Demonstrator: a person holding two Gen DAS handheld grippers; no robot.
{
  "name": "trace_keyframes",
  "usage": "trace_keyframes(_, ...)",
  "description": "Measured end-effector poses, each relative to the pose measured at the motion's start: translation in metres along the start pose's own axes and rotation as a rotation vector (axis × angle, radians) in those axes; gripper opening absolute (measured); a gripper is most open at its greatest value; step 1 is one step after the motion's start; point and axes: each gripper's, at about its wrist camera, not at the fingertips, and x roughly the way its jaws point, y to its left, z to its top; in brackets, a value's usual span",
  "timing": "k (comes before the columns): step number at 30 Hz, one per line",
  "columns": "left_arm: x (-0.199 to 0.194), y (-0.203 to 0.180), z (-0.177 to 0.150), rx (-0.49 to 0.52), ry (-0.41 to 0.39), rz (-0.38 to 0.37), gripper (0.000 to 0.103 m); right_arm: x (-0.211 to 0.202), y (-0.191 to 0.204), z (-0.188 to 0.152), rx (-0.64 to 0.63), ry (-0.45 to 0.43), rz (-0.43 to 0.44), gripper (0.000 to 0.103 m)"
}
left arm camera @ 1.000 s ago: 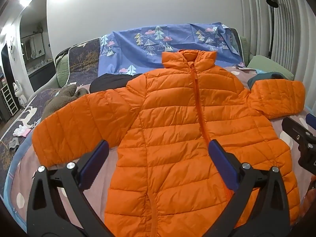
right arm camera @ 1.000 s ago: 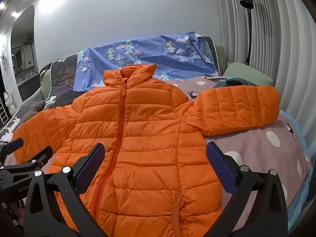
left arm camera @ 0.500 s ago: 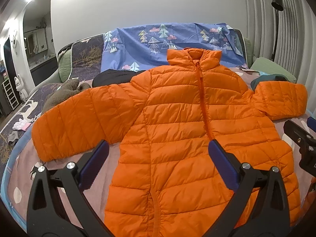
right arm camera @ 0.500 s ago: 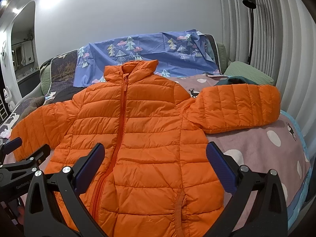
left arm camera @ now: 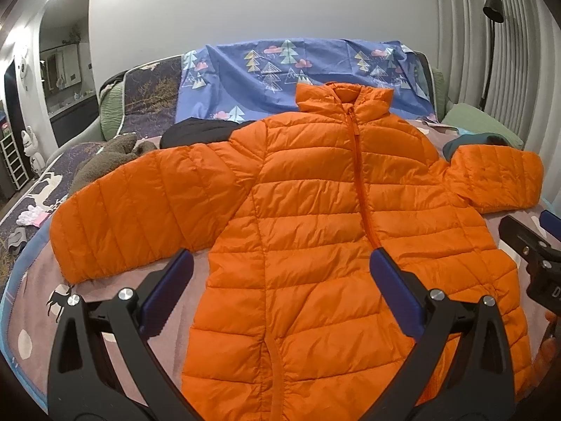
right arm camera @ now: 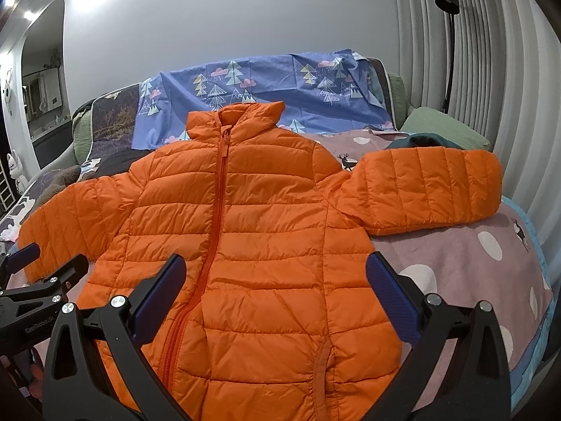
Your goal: Fold large clothes
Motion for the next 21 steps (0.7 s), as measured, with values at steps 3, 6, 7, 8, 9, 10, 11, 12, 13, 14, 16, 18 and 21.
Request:
trace_keyframes(3, 0.0006, -0.0013, -0.0001, 0.01, 0.006, -0.009, 0.101, 0.0018, 0.0, -0.0006, 0.0, 0.007, 0.005, 0.102)
trace_keyframes(6, 0.0017, -0.0019, -0.0009, 0.011, 0.013, -0.01, 0.101, 0.0017, 0.0006, -0.0021, -0.002, 0.006, 0.017, 0.102)
trace_keyframes(7, 0.0024, -0.0015, -0.0011, 0.009, 0.017, -0.014, 0.101, 0.0015, 0.0008, -0.002, -0.003, 0.005, 0.018, 0.102)
trace_keyframes(8, 0.0032, -0.001, -0.0015, 0.006, 0.021, -0.016, 0.101, 0.0012, 0.0009, -0.0022, -0.004, 0.003, 0.018, 0.102)
trace_keyframes(9, 0.0034, -0.0004, -0.0019, 0.004, 0.023, -0.016, 0.101, 0.0011, 0.0013, -0.0023, -0.005, 0.003, 0.019, 0.102)
trace_keyframes(10, 0.0038, 0.0004, -0.0022, 0.001, 0.022, -0.021, 0.101, 0.0009, 0.0019, -0.0026, -0.006, 0.002, 0.02, 0.102)
trace_keyframes(11, 0.0036, 0.0007, -0.0023, -0.001, 0.021, -0.025, 0.101, 0.0011, 0.002, -0.0023, -0.006, 0.001, 0.021, 0.102)
trace_keyframes(12, 0.0035, 0.0015, -0.0025, -0.003, 0.02, -0.024, 0.101, 0.0013, 0.0016, -0.0022, -0.002, 0.001, 0.023, 0.102)
trace_keyframes(13, 0.0036, 0.0021, -0.0028, -0.005, 0.019, -0.018, 0.101, 0.0012, 0.0019, -0.0023, -0.001, 0.003, 0.023, 0.102)
trace_keyframes(14, 0.0039, 0.0017, -0.0023, -0.005, 0.02, -0.014, 0.101, 0.0016, 0.0017, -0.0021, 0.004, 0.005, 0.025, 0.102)
trace_keyframes(16, 0.0048, 0.0029, -0.0023, -0.009, 0.022, -0.013, 0.101, 0.0021, 0.0019, -0.002, 0.011, 0.009, 0.03, 0.102)
trace_keyframes(18, 0.0047, 0.0041, -0.0026, -0.013, 0.022, -0.015, 0.101, 0.0024, 0.0026, -0.0016, 0.01, 0.01, 0.031, 0.102)
trace_keyframes(21, 0.0048, 0.0044, -0.0025, -0.013, 0.02, -0.018, 0.101, 0.0027, 0.0015, -0.0009, 0.01, 0.012, 0.034, 0.102)
